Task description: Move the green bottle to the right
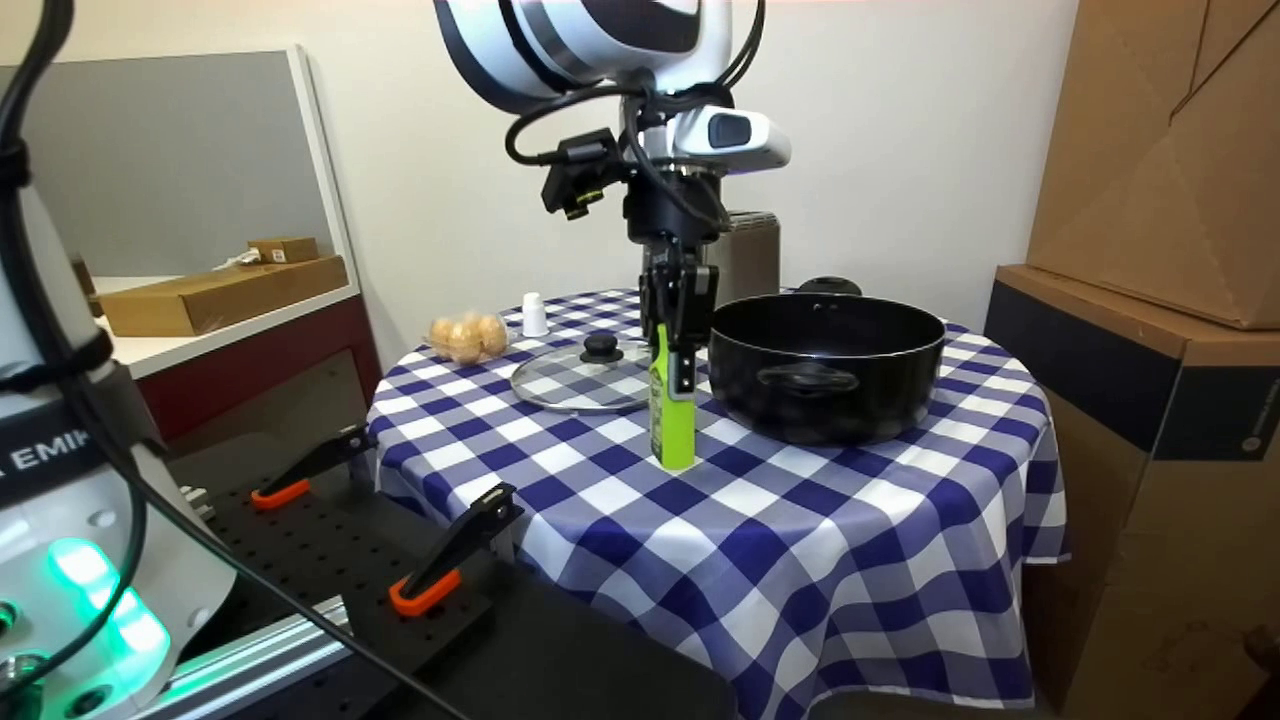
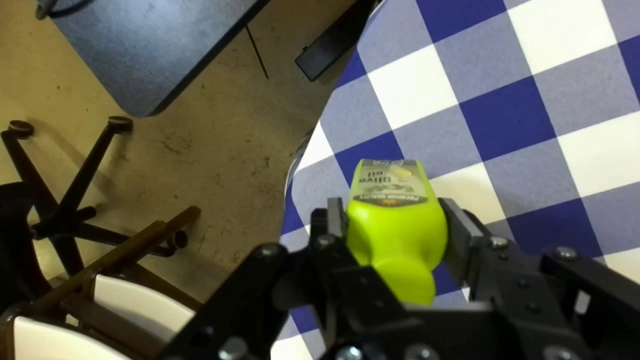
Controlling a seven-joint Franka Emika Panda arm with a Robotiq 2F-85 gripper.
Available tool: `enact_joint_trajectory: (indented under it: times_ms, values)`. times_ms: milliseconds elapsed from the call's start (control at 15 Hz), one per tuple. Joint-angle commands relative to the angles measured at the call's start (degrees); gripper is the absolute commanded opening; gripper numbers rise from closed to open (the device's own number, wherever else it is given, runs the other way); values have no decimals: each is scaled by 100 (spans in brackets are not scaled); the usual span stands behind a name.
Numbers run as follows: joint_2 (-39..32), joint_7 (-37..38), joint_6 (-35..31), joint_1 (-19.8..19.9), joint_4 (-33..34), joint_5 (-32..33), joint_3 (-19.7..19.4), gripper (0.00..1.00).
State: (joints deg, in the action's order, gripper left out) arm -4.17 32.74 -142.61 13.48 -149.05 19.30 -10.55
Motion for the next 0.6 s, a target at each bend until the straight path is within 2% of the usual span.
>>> enact_joint_trajectory:
  times_ms: [0, 533]
  values:
    - [-406, 174, 28, -170, 206, 54, -172, 22]
    - [-832, 619, 99, -547, 467, 375, -478, 22]
